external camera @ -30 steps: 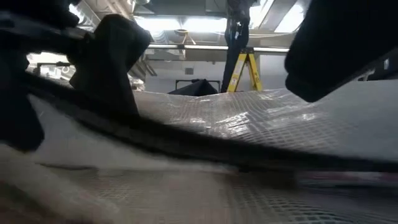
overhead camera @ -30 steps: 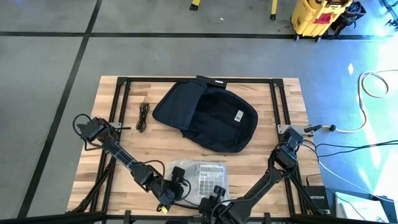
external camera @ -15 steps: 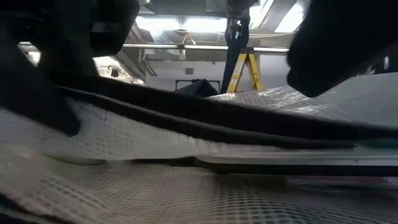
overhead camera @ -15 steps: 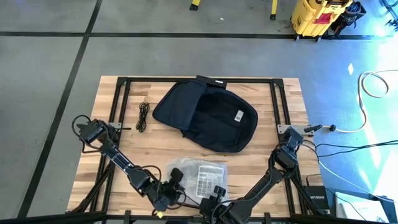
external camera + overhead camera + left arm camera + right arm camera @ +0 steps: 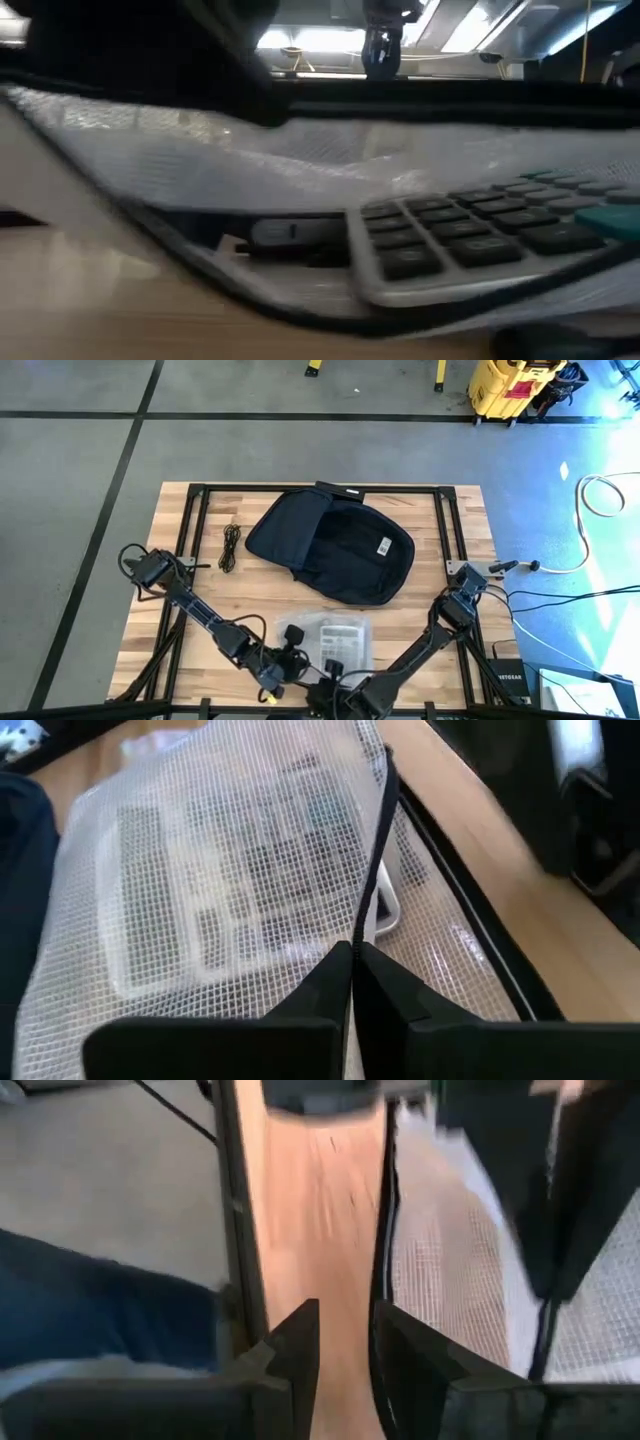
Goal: Unpack backpack
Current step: Remove the gray calculator from the transparent zip bag
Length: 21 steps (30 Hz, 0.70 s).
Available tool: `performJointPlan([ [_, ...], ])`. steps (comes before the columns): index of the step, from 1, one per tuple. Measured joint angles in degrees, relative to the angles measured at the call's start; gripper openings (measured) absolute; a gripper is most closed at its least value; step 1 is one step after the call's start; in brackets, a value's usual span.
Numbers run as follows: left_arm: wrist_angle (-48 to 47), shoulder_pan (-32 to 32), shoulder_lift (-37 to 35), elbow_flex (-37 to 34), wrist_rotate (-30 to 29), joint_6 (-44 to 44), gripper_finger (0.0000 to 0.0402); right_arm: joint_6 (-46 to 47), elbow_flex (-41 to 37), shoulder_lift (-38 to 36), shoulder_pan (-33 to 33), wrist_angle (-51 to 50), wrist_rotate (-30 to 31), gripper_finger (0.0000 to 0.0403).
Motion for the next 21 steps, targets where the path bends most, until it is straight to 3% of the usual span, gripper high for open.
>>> performJointPlan([
  [7, 0.0, 1.0, 0.0, 3.4, 0.0, 1.6, 0.0000, 10.9, -0.2, 0.0, -0.1, -15.1, 0.4, 0.0051],
  [12, 0.1, 2.7, 0.0, 4.1, 0.0, -1.5, 0.0000, 17.5, -0.2, 0.1, 1.0, -24.0, 3.9, 0.0026],
  [21, 3.8, 3.7, 0.0, 4.1, -0.1, -3.4, 0.0000, 26.0, -1.6, 0.2, 3.2, -36.0, 5.0, 0.0021],
])
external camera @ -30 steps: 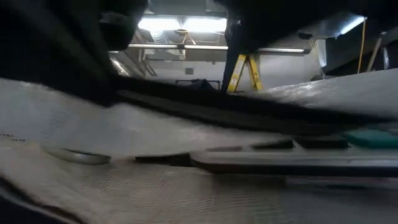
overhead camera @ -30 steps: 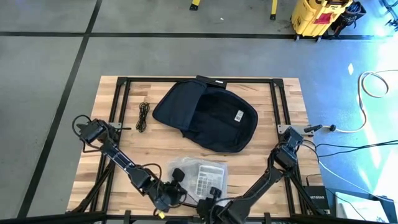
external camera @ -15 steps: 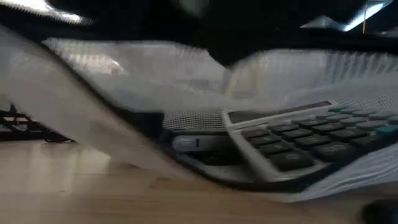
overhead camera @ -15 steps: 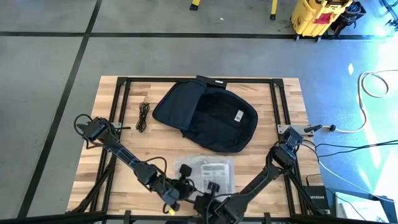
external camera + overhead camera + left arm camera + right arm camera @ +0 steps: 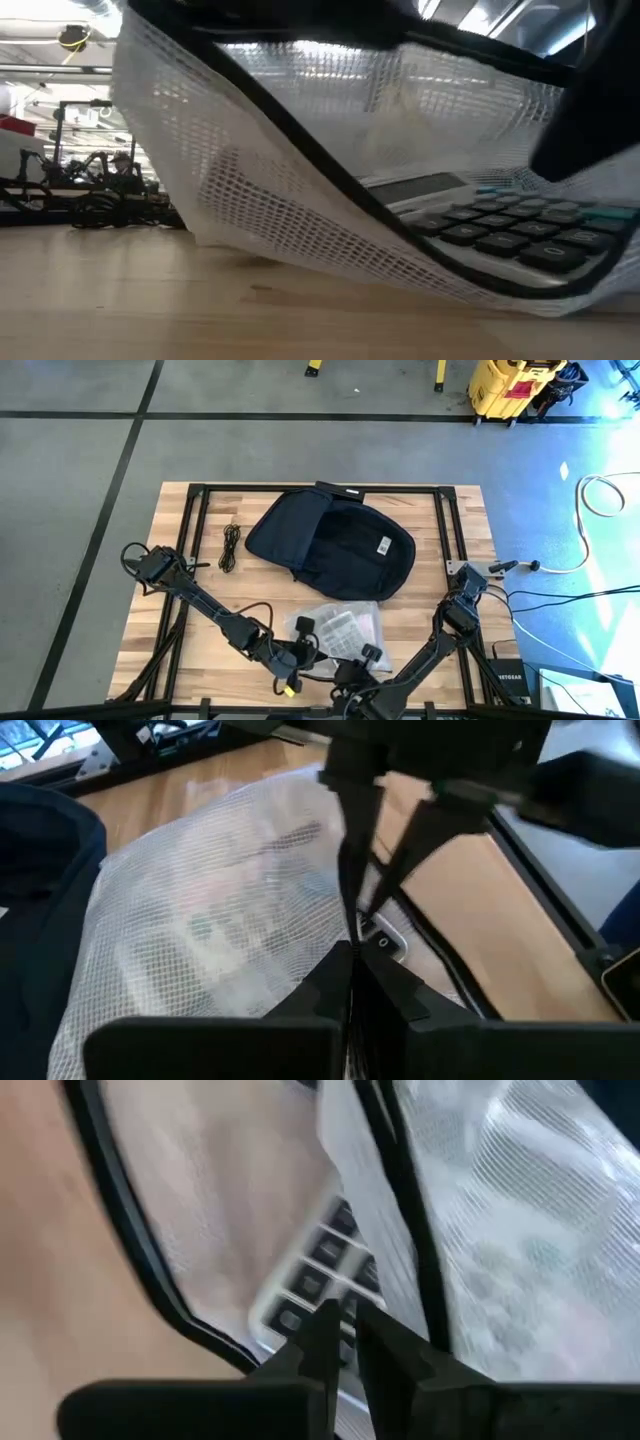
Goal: Unpack backpack
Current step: Remove the gray calculator from the transparent zip bag
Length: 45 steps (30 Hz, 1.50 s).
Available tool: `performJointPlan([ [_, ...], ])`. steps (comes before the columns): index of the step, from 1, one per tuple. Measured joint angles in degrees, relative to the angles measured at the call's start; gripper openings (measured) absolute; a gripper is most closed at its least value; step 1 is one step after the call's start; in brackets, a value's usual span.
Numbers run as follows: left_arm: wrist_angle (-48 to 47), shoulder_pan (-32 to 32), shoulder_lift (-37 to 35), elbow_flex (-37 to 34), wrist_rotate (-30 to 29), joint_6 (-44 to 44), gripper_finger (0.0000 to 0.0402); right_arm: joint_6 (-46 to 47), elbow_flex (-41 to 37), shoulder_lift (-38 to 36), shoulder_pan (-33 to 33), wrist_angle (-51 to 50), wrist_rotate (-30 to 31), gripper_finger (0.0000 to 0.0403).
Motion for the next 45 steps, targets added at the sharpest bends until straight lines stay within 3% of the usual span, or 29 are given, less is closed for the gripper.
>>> performJointPlan([
  [8, 3.5, 1.0, 0.8, 0.0, -2.2, -0.5, 0.0000, 1.5, -0.2, 0.0, -0.3, -8.8, 0.0, 0.0013],
  [18, 6.4, 1.2, 5.8, 2.1, -1.4, -1.1, 0.0000, 2.2, -5.6, -1.8, -0.6, -4.9, -0.8, 0.0000],
  [24, 6.8, 1.6, 5.8, 2.2, -4.0, 0.4, 0.0000, 3.1, -11.3, -3.7, -0.6, -2.9, -0.3, 0.0000],
  [35, 8.9, 5.3, 5.7, 2.2, -1.9, 0.3, 0.0000, 4.4, -29.2, -15.6, -0.6, 10.1, 3.7, 0.0000],
  [41, 9.3, 8.3, 5.7, 2.2, -0.4, 0.4, 0.0000, 4.5, -41.8, -22.7, -0.6, 23.8, 5.3, 0.0000],
  [45, 9.2, 8.7, 5.7, 2.2, 0.2, 0.2, 0.0000, 4.4, -45.2, -24.7, -0.6, 32.9, 5.4, 0.0000],
])
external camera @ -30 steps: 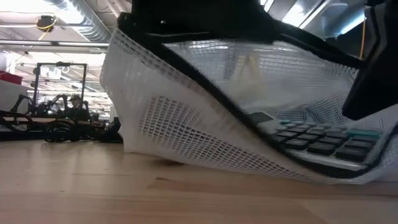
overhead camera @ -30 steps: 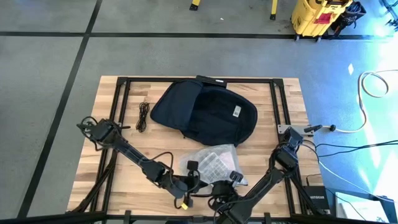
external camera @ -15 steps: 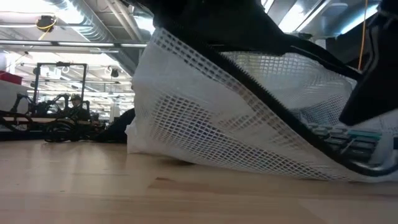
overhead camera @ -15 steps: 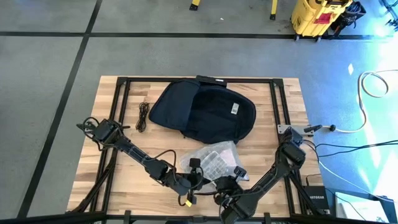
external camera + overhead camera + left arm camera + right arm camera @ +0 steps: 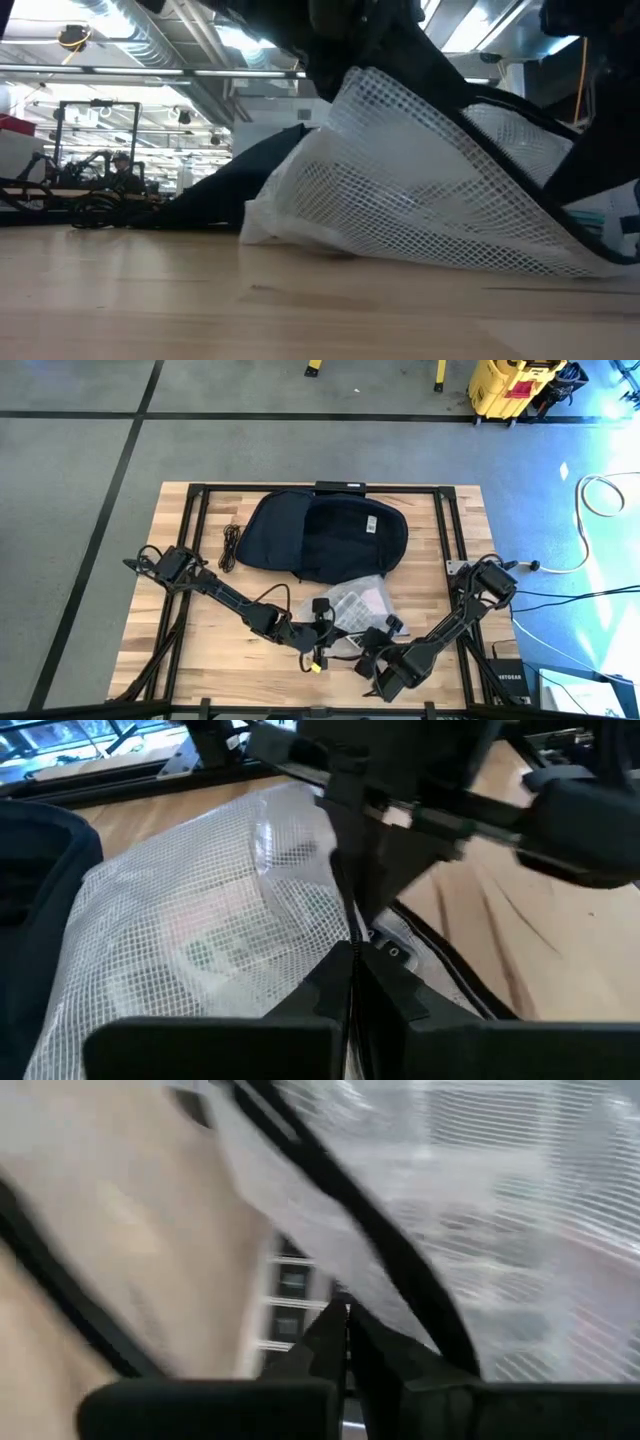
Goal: Unpack backpack
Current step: Remove the gray calculator from the transparent zip bag
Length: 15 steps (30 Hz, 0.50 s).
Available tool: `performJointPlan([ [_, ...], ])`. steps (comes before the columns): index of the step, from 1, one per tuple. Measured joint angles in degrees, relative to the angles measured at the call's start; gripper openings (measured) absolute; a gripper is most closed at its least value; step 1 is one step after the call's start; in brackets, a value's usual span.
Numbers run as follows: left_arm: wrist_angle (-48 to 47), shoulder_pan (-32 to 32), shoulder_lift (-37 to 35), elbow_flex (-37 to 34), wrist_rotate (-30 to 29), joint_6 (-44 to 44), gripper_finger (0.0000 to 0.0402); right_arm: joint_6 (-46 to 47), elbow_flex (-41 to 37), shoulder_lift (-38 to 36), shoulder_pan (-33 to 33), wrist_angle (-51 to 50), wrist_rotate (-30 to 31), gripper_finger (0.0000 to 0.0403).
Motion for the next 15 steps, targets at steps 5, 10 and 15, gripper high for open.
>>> performJointPlan([
  [5, 0.0, -0.2, 0.0, 0.0, 0.6, 0.0, 0.0000, -8.4, 5.7, 0.2, 0.0, 9.2, 0.5, 0.0029],
  [10, 0.0, -0.2, 0.0, 0.0, 1.3, -0.2, 0.0000, -19.5, 10.1, 0.3, 0.0, 9.0, 1.6, 0.0105],
  [15, -0.1, -0.3, 0.0, 0.0, 1.4, -0.2, 0.0000, -26.6, 10.5, 3.0, 0.0, 13.5, -3.2, 0.0191],
])
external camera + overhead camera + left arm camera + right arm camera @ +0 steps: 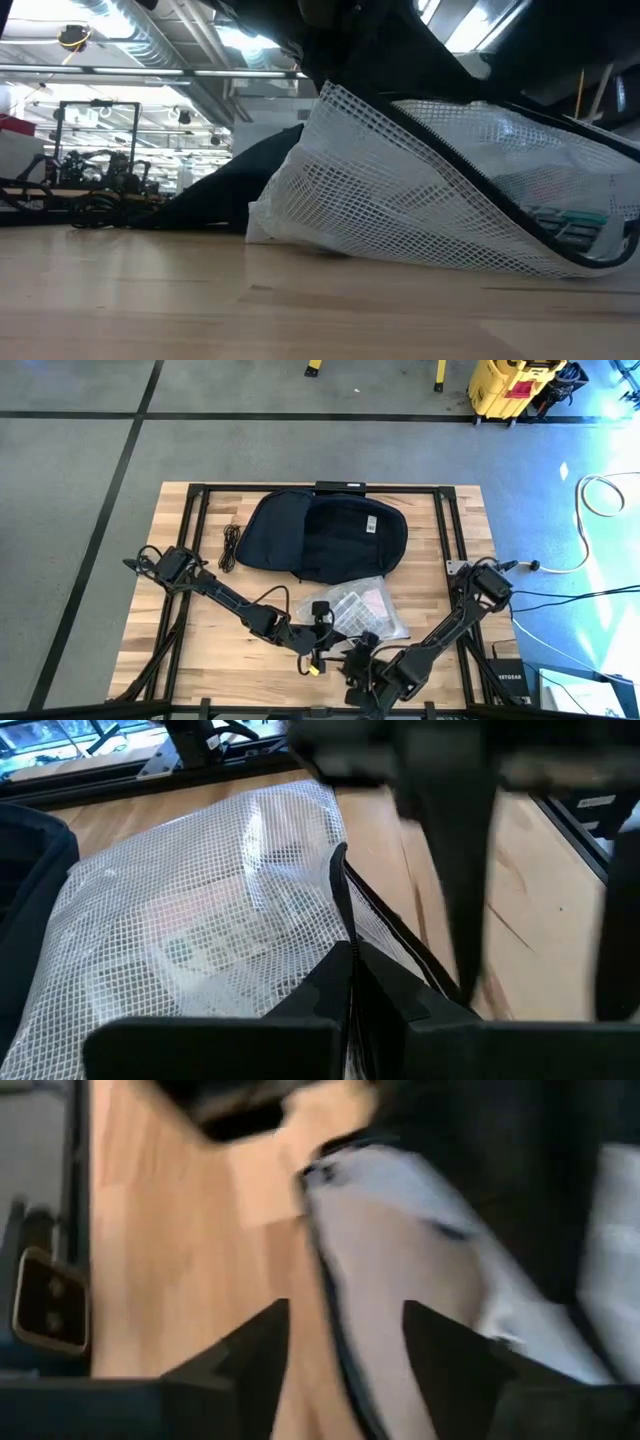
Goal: Unpack backpack
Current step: Remove the gray calculator from the transparent zip bag
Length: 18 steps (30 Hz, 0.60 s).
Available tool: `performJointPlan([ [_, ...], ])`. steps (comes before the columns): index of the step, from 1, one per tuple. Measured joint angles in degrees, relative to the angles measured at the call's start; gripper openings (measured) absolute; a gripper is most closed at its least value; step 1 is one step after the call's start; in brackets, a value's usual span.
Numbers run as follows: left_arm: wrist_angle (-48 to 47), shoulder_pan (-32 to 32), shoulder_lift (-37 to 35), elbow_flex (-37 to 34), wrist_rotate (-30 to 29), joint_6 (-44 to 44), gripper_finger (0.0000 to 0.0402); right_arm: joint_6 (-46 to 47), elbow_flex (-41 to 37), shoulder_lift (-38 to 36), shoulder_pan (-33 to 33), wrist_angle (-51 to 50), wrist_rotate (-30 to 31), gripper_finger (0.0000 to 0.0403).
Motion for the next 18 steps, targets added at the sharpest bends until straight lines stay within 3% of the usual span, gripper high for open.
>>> performJointPlan([
  [3, 0.2, -0.2, 0.0, 0.0, 0.7, 1.0, 0.0000, -4.8, 4.7, 3.3, 0.5, -1.6, -4.2, 0.0214],
  [8, 0.3, -0.3, 0.0, 0.0, 1.3, 1.1, 0.0000, -5.2, 19.3, 10.8, 1.3, -22.2, -7.1, 0.0211],
  [13, 0.3, -0.3, 0.0, 0.0, 1.4, 0.9, 0.0000, -3.4, 32.8, 17.5, 2.0, -41.7, -1.8, 0.0210],
  [18, 0.4, -0.3, 0.0, 0.0, 1.4, 0.8, 0.0000, 1.8, 32.9, 21.2, 2.0, -45.6, 1.9, 0.0210],
])
